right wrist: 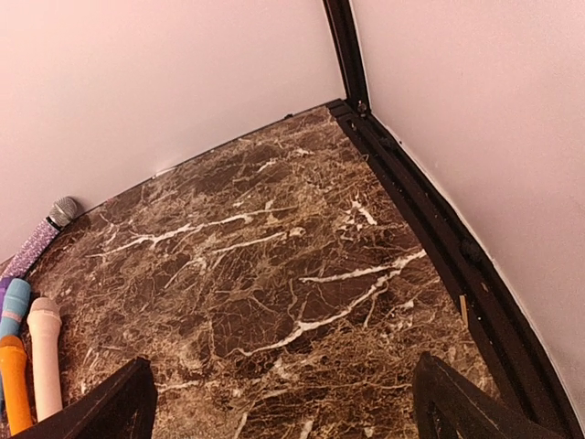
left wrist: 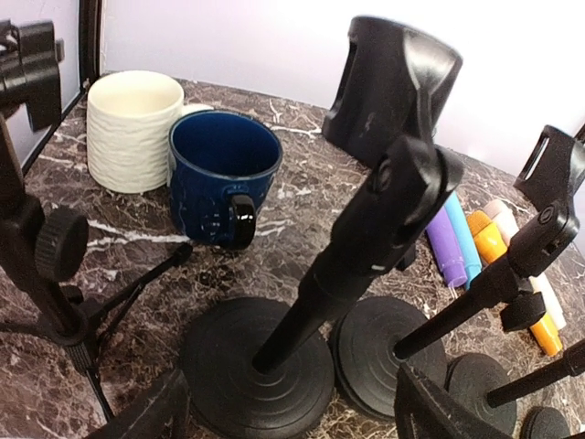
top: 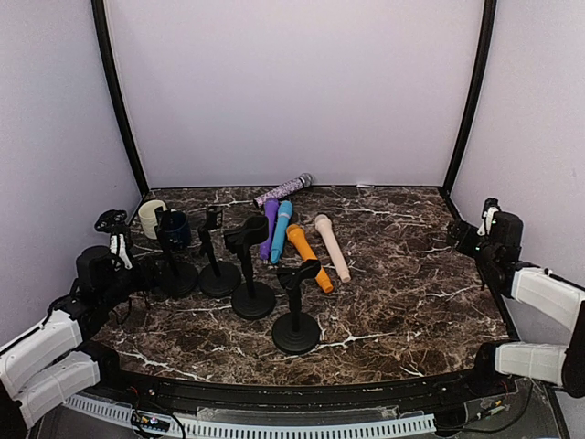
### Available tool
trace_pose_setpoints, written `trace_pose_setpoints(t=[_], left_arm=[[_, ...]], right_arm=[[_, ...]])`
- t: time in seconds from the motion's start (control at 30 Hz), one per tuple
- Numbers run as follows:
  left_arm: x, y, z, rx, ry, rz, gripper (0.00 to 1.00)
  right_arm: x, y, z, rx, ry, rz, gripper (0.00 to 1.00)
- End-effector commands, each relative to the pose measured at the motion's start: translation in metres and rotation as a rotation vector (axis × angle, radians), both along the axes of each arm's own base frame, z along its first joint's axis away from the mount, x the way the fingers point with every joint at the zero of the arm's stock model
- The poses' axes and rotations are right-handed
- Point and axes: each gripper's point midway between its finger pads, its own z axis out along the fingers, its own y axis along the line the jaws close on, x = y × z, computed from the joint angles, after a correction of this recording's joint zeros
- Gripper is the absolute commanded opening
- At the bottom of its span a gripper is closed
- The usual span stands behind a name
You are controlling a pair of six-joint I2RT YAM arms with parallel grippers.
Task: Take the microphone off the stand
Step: Reset both arms
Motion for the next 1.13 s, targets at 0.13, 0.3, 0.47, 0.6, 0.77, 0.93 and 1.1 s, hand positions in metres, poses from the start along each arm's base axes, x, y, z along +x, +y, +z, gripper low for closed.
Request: trace_pose_setpoints(t=[0.13,0.3,0.47,0.6,0.77,0.93,1.1], left_arm=[[0.000,0.031,0.040,0.109,-0.212,0.134,0.80],[-0.002,0.048,0.052,0.175,-0.316,0.222,0.83],[-0.004,0.064,0.056,0.286,-0.380,0.295,0.85],[-0.008,0.074,0.050,0.301,-0.388,0.355,0.92],[-0.012,0.085,0.051,0.286,-0.367,0.422,0.94],[-0.014,0.087,0.051,0.278,-0.375,0.430,0.95],[-0.015,0.087,0.049,0.278,-0.369,0.434,0.95]], right_arm=[[-0.016,-0.016,0.033,-0.093,-0.241,-0.073,0.99],[-0.023,-0.022,0.027,-0.117,-0.274,-0.109,0.99],[-0.022,-0.026,0.022,-0.120,-0.255,-0.130,0.99],[-0.029,-0.033,0.018,-0.143,-0.250,-0.167,0.98],[-0.032,-0.034,0.017,-0.144,-0.255,-0.177,0.99],[-0.033,-0.035,0.018,-0.143,-0.261,-0.184,0.98],[-0.034,-0.035,0.018,-0.143,-0.262,-0.184,0.99]])
